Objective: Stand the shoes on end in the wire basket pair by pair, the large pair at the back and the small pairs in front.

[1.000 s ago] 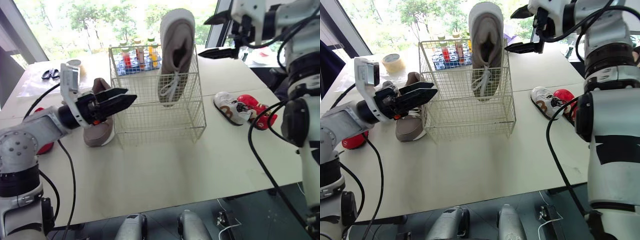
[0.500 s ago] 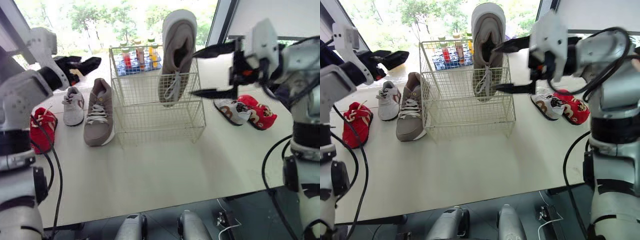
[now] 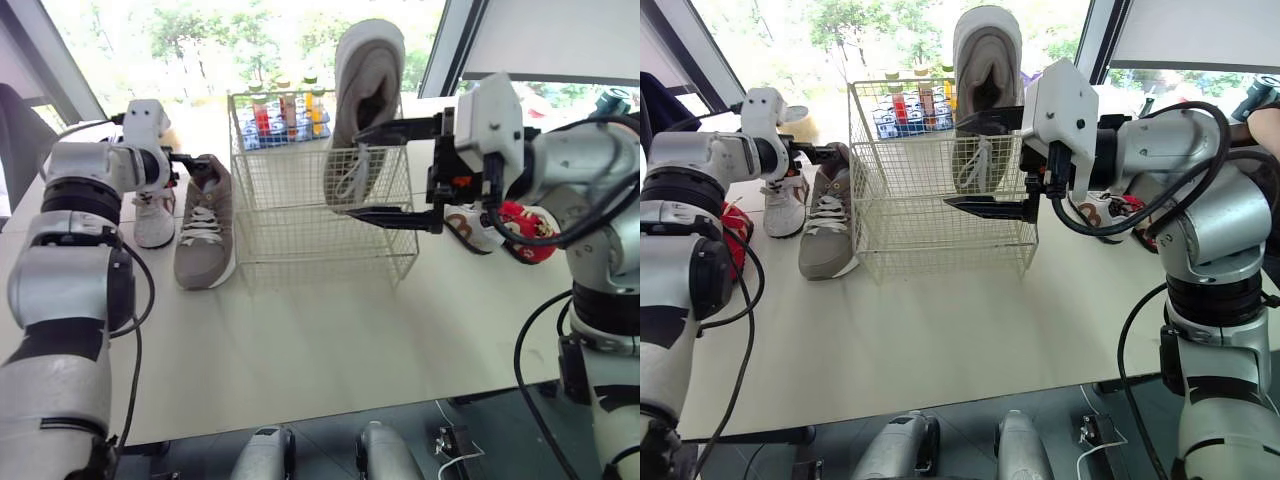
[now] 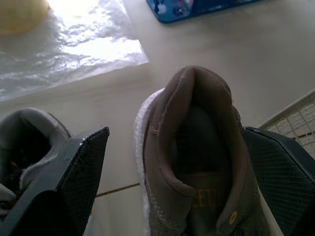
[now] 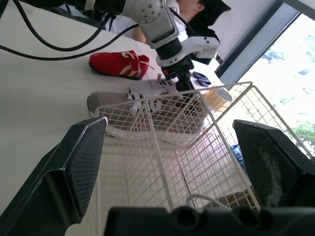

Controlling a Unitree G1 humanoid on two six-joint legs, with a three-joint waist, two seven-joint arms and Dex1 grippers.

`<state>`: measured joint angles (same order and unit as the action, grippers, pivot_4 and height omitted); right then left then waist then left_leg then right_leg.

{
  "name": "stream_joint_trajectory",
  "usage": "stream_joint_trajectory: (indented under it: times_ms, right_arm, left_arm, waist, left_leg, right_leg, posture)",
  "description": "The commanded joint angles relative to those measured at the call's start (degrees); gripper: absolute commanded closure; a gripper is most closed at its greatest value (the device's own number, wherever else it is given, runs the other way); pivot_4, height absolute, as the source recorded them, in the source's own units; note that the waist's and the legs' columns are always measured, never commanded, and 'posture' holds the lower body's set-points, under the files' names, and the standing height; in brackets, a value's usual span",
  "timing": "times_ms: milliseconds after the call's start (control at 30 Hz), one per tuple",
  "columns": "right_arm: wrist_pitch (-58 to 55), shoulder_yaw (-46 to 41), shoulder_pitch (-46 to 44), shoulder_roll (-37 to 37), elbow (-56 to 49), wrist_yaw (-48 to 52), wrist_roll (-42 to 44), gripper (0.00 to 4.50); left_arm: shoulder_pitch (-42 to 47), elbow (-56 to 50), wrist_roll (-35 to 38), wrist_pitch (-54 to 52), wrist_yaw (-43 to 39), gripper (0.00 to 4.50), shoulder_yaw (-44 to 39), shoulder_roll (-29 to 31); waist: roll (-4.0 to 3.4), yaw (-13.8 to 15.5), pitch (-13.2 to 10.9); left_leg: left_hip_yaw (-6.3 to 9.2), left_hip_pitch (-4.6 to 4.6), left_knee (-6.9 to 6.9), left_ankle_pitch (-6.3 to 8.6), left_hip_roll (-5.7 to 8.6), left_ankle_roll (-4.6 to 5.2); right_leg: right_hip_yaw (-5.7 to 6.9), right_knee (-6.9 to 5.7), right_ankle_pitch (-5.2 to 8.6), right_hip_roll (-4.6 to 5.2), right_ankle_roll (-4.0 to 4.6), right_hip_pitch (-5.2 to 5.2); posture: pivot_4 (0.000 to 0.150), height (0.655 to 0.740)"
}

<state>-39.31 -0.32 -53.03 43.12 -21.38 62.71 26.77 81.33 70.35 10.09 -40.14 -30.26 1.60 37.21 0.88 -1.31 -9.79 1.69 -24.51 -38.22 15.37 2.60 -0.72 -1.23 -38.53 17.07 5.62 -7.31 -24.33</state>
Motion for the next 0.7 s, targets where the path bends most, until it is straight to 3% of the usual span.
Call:
stream_joint_trajectory:
  times_ms: [33, 400, 700]
  right_arm:
    - [-0.5, -1.5, 0.1, 1.0, -2.4, -2.0, 1.3, 0.06]
    - [-0.6, -1.3, 2.1, 2.7, -3.8, -4.2, 2.2, 0.06]
    - [0.4, -0.7, 2.1, 2.2, -3.0, -5.1, 2.1, 0.06]
  left_arm:
    - [3.3, 1.1, -4.7, -3.6, -2.7, 0.00, 2.1, 1.8]
    - [4.9, 1.1, -10.0, -12.5, -9.8, 0.00, 2.9, 4.1]
    - [3.0, 1.5, -10.9, -11.3, -10.1, 0.00, 1.0, 2.6]
  waist:
    - [0.00, -0.1, 0.0]
    - [0.03, 0.3, 0.0]
    - [0.03, 0.4, 0.0]
  left_leg:
    - [0.00, 0.00, 0.02, 0.00, -0.01, 0.00]
    - [-0.02, 0.00, -0.04, 0.01, -0.10, 0.01]
    - [0.00, 0.00, -0.07, 0.01, -0.11, 0.01]
  right_leg:
    - [0.00, -0.05, 0.00, -0.01, 0.00, -0.01]
    - [0.00, -0.25, 0.00, 0.01, 0.00, -0.05]
    - [0.00, -0.38, 0.00, 0.01, 0.00, -0.05]
  posture:
    - [0.150, 0.7400]
    - [0.150, 0.7400]
    - [0.150, 0.7400]
